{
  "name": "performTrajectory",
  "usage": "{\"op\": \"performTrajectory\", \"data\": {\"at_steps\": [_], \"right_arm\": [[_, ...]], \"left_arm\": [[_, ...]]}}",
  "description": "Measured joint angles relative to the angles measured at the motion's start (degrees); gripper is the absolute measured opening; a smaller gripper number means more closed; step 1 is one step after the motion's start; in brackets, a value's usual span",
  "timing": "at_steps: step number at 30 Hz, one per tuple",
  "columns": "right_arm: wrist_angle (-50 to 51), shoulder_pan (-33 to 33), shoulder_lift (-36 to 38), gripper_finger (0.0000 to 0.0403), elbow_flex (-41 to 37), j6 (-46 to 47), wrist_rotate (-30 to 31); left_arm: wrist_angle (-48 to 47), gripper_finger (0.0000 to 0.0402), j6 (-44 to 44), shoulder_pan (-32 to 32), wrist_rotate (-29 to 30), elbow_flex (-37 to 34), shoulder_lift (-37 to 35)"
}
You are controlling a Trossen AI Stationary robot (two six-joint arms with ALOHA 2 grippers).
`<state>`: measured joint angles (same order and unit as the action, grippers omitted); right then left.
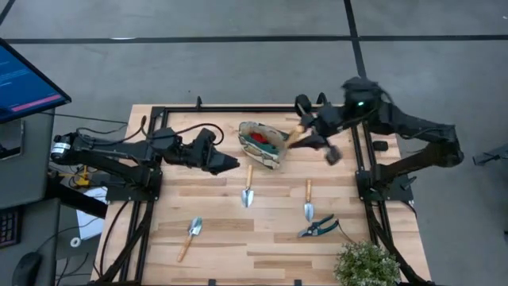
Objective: Pick & Place Garden tools in Gardening bag
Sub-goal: Put the brown trowel into the gardening bag
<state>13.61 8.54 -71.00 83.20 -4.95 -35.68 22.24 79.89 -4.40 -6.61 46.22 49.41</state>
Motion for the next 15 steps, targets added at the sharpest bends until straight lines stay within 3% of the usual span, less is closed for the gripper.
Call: {"op": "performTrajectory", "data": {"at_steps": [3,7,12,15], "right_arm": [[-5.84,0.62,1.40,0.0065,-0.01,7.01,-9.65],[-13.58,0.01,1.86,0.0065,0.00,13.59,-17.86],[-16.13,-0.99,1.36,0.0065,0.00,15.67,-18.41],[-12.93,-0.83,1.03,0.0065,-0.02,14.37,-14.06]], "left_arm": [[0.41,0.0198,-4.82,0.04,0.16,0.00,0.00],[1.10,0.0186,-10.27,0.02,0.13,0.00,0.02],[2.14,0.0175,-13.05,0.42,0.07,0.00,0.02],[2.54,0.0170,-13.23,1.54,0.07,-0.02,-0.47]]}}
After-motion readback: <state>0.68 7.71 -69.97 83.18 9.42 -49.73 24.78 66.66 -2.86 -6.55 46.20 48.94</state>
